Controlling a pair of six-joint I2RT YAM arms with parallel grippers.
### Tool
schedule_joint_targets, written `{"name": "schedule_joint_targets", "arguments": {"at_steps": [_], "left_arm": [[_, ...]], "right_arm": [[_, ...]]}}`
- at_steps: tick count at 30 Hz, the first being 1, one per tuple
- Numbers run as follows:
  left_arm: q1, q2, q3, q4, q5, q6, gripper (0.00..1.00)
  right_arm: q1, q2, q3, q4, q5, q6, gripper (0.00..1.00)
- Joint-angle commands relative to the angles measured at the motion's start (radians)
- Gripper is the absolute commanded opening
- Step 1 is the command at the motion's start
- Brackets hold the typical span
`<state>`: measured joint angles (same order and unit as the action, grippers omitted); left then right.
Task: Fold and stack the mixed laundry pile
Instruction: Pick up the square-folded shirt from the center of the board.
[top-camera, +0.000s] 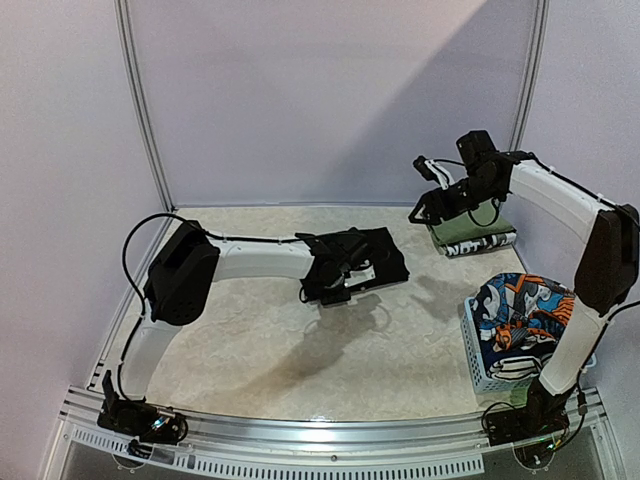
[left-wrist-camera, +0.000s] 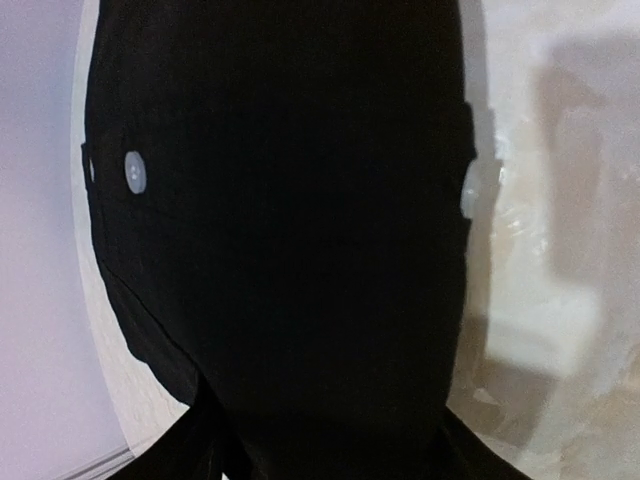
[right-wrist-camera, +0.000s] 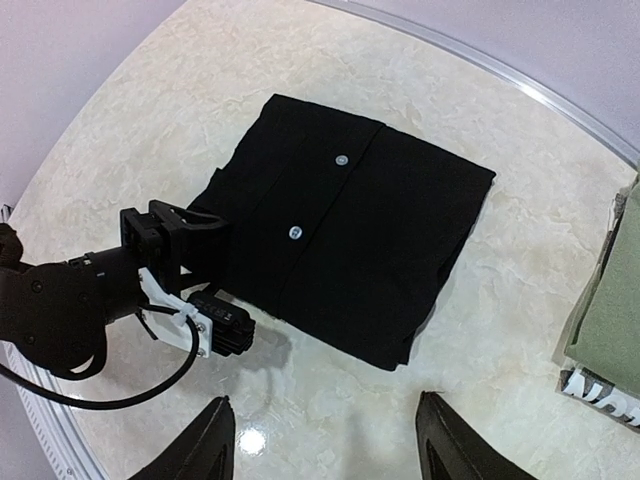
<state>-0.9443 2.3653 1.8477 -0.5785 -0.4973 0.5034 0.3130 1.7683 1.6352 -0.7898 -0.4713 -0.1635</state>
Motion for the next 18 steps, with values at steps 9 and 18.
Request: {"name": "schedule_joint_targets", "arguments": {"at_steps": [9, 18], "left_arm": [[0.006, -0.006, 0.062, -0.191, 0.071, 0.024, 0.16], [0.066, -0.114, 0.255, -0.469, 0.434, -0.095, 0.00]], "right_arm": [[-0.003, -0.197, -0.177, -0.079, -0.079, -0.381, 0.64], [-0.001, -0.271, -0.389, -0.005, -0.073, -0.776, 0.72]]}}
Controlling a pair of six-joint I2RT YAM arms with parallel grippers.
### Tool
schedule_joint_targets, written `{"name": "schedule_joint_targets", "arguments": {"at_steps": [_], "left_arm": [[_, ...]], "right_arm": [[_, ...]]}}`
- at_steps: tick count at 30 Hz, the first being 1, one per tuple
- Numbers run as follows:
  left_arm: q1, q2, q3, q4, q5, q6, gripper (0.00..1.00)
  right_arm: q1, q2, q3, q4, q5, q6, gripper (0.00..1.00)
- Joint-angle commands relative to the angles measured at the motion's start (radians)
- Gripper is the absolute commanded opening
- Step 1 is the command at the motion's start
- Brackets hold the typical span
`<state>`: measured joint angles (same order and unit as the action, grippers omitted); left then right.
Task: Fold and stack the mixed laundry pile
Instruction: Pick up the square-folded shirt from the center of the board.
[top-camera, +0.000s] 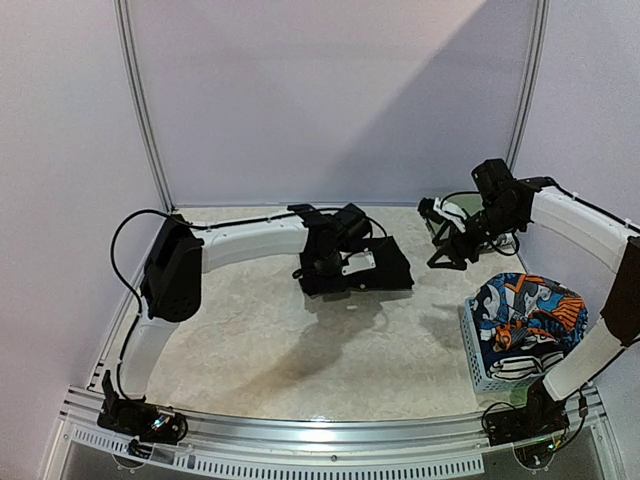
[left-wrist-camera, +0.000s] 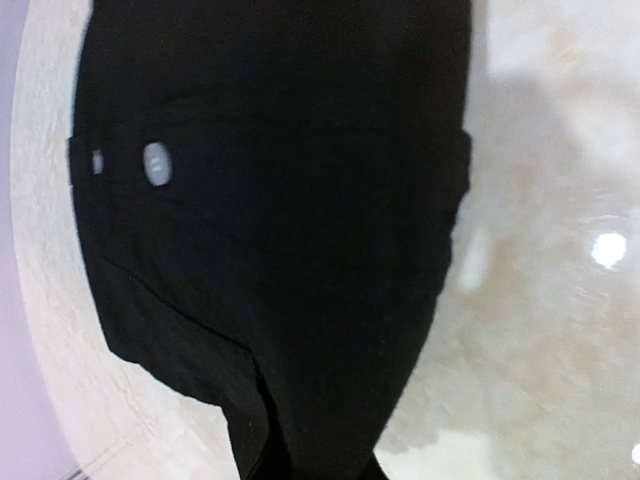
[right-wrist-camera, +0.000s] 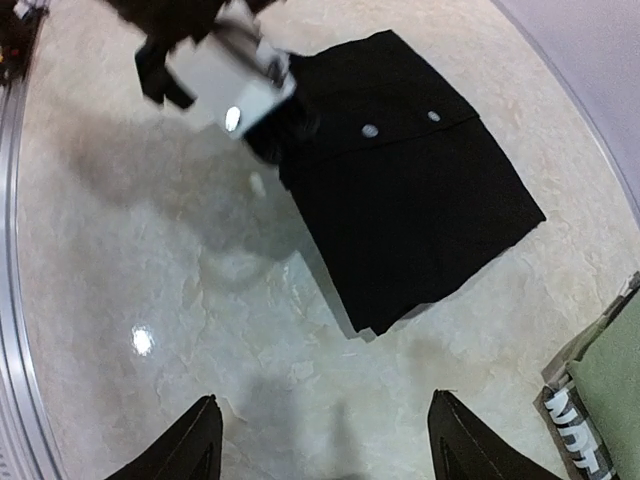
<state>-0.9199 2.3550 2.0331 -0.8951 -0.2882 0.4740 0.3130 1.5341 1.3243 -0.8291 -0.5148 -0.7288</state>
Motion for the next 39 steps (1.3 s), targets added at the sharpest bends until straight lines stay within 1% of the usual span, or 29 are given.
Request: {"name": "schedule_joint_targets", "arguments": {"at_steps": [1, 3, 6, 10, 11, 13, 16, 18, 20, 23, 25, 29, 39], "left_arm": [[0.049, -0.126, 0.071, -0.165, 0.255, -0.073, 0.00], [0.074, -0.155, 0.072, -0.188, 0.333, -0.096, 0.00], [0.115, -0.187, 0.081, -0.224, 0.474, -0.131, 0.00], [0.145, -0.217, 0.074, -0.245, 0.540, -0.150, 0.00], [0.151, -0.222, 0.073, -0.248, 0.552, -0.154, 0.00], [0.159, -0.221, 0.076, -0.255, 0.573, -0.166, 0.00], [0.166, -0.215, 0.084, -0.263, 0.594, -0.179, 0.00], [0.169, -0.205, 0.102, -0.277, 0.612, -0.191, 0.00], [0.174, -0.195, 0.120, -0.289, 0.622, -0.206, 0.00], [0.181, -0.193, 0.135, -0.291, 0.641, -0.235, 0.00], [0.186, -0.197, 0.138, -0.291, 0.655, -0.249, 0.00], [0.189, -0.206, 0.136, -0.285, 0.659, -0.270, 0.00], [0.187, -0.214, 0.107, -0.257, 0.653, -0.288, 0.00]], "right_arm": [[0.000, -0.040, -0.088, 0.035, -0.049, -0.232, 0.73], [0.000, -0.032, -0.104, 0.037, -0.084, -0.294, 0.78], [0.000, -0.022, -0.112, 0.040, -0.155, -0.352, 0.83], [0.001, -0.002, -0.083, 0.009, -0.257, -0.383, 0.97], [0.003, 0.006, -0.077, -0.003, -0.283, -0.387, 0.99], [0.023, 0.013, -0.077, -0.018, -0.309, -0.389, 0.99], [0.092, 0.012, -0.118, 0.014, -0.249, -0.342, 0.99], [0.135, 0.001, -0.153, 0.080, -0.199, -0.290, 0.99], [0.179, -0.006, -0.187, 0.130, -0.133, -0.177, 0.99], [0.224, -0.024, -0.242, 0.207, -0.092, -0.098, 0.99], [0.239, -0.031, -0.253, 0.229, -0.084, -0.046, 0.99], [0.241, -0.036, -0.216, 0.228, -0.099, 0.014, 0.99], [0.240, -0.002, -0.104, 0.140, -0.119, 0.124, 0.99]]}}
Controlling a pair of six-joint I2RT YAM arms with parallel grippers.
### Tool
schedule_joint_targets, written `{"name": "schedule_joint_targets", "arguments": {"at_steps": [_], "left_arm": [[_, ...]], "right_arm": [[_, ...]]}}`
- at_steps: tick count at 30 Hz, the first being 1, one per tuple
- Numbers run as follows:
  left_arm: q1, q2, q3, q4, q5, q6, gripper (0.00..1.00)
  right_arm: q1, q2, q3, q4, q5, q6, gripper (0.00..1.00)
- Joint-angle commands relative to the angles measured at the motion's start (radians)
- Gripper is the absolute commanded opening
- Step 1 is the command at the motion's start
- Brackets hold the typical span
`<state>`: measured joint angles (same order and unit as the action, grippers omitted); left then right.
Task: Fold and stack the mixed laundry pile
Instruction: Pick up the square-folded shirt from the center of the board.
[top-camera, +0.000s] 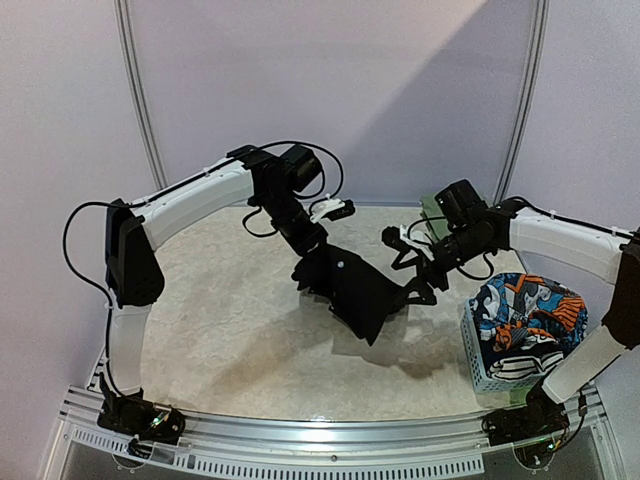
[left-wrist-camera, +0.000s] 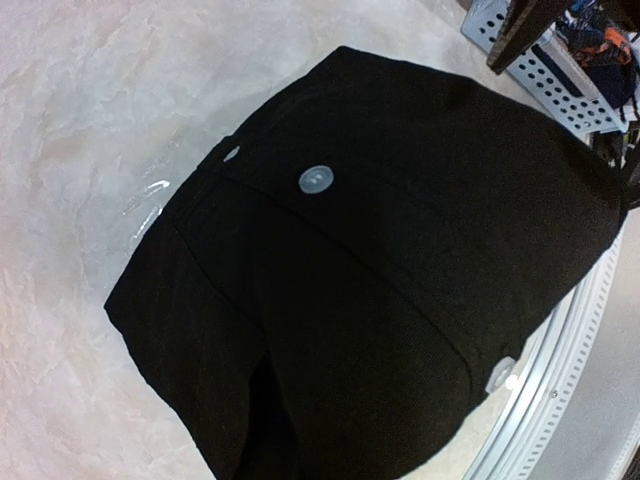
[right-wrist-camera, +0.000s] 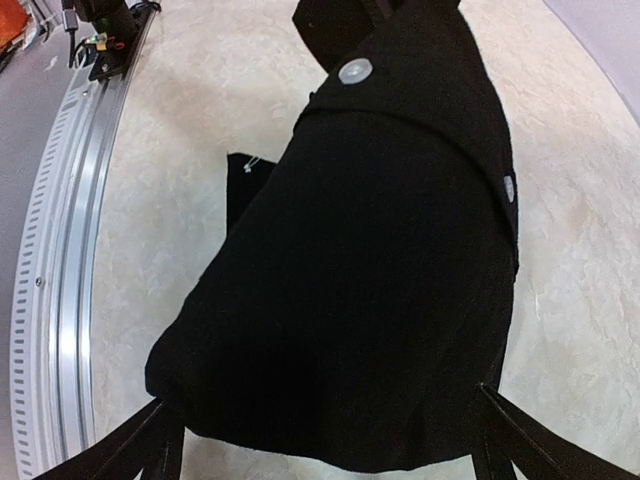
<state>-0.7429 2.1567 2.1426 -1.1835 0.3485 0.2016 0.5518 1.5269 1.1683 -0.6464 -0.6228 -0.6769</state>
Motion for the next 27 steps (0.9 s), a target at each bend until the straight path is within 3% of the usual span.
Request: {"name": "schedule_joint_targets", "arguments": {"at_steps": [1, 9, 20, 25, 27], "left_arm": [[0.010, -0.019, -0.011, 0.039, 0.014, -0.015, 0.00], [0.007, -0.032, -0.039, 0.059, -0.005, -0.018, 0.00], [0.007, -0.051, -0.066, 0.090, -0.034, -0.061, 0.00], [0.006, -0.056, -0.068, 0.109, -0.036, -0.119, 0.00], [0.007, -0.061, -0.072, 0.119, -0.047, -0.138, 0.00]], "right_arm": [[0.002, 0.007, 0.062, -0.053, -0.009, 0.080, 0.99], [0.002, 0.011, 0.086, -0.100, 0.051, 0.110, 0.99], [0.002, -0.041, 0.076, -0.205, -0.048, 0.093, 0.99], [0.029, -0.075, 0.021, -0.086, 0.003, 0.146, 0.99], [0.056, -0.068, 0.018, -0.027, 0.077, 0.238, 0.99]]}}
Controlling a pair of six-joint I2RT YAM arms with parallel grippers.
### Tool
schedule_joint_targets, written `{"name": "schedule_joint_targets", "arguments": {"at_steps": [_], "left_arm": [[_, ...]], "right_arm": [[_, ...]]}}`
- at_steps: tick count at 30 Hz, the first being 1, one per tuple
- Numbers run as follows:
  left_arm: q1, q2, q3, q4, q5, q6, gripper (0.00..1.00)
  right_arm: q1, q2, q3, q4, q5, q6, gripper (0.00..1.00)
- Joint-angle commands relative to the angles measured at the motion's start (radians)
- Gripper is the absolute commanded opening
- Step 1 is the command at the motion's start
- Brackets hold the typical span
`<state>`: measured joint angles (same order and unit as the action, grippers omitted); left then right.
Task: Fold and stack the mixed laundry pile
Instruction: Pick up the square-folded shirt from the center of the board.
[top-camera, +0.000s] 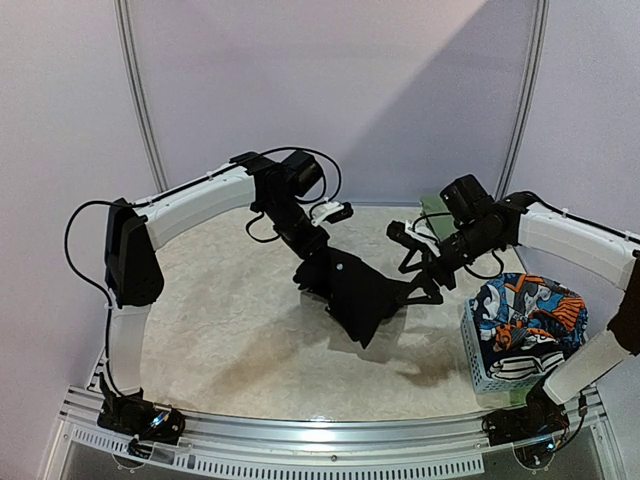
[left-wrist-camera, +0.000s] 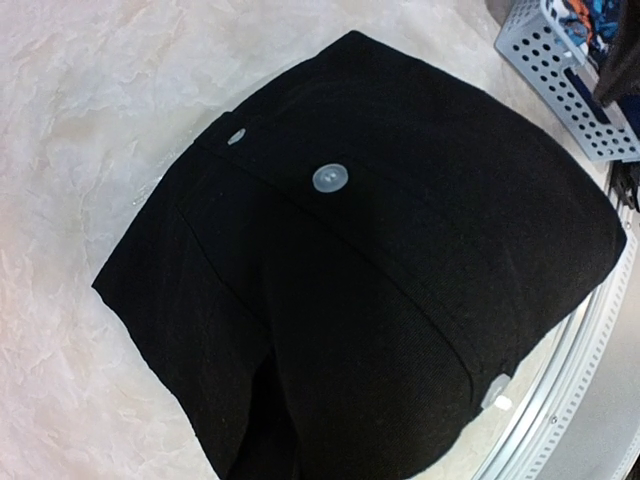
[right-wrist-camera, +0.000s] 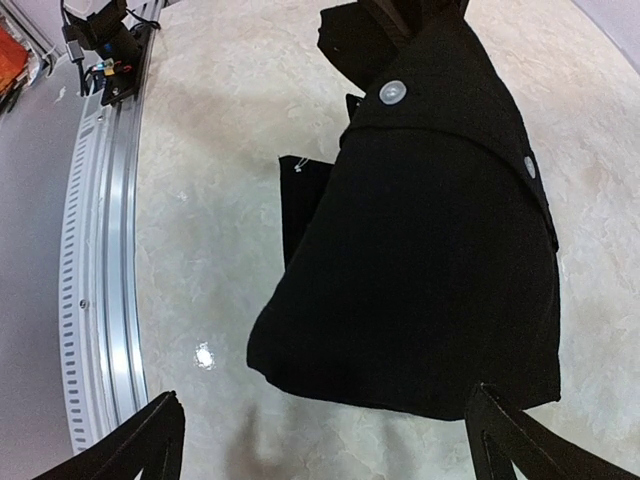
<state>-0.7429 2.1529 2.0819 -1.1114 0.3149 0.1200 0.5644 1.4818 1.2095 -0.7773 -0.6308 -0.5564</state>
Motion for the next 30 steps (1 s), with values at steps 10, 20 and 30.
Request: {"name": "schedule_joint_targets", "arguments": {"at_steps": [10, 20, 30], "left_arm": [[0.008, -0.063, -0.021, 0.069, -0.048, -0.115, 0.00], [0.020, -0.065, -0.008, 0.069, 0.009, -0.114, 0.00], [0.034, -0.078, -0.017, 0.088, 0.085, -0.154, 0.00]], "right_arm": [[0.175, 0.051, 0.019, 0.175, 0.320, 0.188, 0.99], [0.208, 0.098, -0.068, 0.307, 0.530, 0.082, 0.99], [0.208, 0.145, -0.145, 0.410, 0.575, 0.054, 0.99]]}}
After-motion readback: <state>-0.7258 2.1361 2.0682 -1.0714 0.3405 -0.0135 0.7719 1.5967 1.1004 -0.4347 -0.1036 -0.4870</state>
